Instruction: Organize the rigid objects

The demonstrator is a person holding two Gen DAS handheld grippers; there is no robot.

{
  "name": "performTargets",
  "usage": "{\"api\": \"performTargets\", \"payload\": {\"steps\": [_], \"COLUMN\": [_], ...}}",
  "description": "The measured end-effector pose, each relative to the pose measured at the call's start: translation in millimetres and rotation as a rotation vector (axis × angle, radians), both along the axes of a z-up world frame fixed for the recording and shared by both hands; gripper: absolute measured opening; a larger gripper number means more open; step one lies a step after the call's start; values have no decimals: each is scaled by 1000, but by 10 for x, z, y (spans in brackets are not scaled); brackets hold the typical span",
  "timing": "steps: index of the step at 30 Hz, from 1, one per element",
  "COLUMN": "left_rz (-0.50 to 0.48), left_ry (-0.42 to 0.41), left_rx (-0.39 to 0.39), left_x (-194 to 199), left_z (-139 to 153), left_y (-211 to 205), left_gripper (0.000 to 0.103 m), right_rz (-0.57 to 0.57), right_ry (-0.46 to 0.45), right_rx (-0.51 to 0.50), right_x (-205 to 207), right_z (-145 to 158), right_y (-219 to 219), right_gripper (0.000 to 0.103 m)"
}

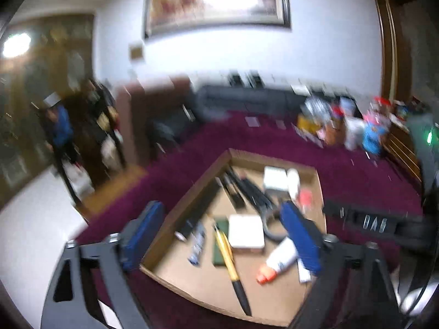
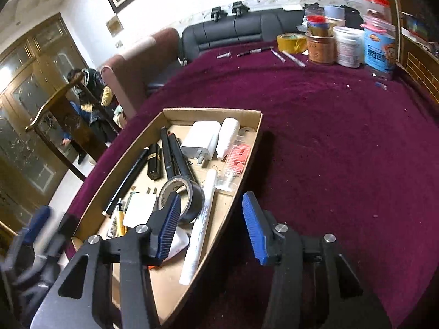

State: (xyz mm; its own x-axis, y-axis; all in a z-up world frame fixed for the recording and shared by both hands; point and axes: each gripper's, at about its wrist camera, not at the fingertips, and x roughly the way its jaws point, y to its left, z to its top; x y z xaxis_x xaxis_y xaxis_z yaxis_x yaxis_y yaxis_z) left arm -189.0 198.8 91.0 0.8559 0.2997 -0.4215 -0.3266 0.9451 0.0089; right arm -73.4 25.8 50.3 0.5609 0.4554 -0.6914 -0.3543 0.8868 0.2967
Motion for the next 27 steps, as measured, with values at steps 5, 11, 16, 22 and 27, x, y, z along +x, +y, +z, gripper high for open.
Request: {"api": "performTargets", "payload": {"steps": [5,11,16,22,27], "left_rz": [110,-64,-29,-21,-18], "left_ry": [-109,182,208,240,279], "left_rx": [76,-125,-93,-104,-170], "left_x": [-220,159,176,110,120], "left_z": [219,-6,-62,-115,-179], "left_y": [-153,-41,-12,-81,35], "left_gripper": [102,100,100,100,100], "right_rz": [-23,-80,-107,-92,-80], "right_ry": [-20,-25,-65,-130,-148], "right_rx": [79,62,-8,-122,-164], "right_x": [-185,-314,-405,-527,-580], "right_z": [53,-26,-47,-52,-65], "right_y": [-136,-271,-303,-155,-81], "right_gripper": [45,49,49,55,56]}}
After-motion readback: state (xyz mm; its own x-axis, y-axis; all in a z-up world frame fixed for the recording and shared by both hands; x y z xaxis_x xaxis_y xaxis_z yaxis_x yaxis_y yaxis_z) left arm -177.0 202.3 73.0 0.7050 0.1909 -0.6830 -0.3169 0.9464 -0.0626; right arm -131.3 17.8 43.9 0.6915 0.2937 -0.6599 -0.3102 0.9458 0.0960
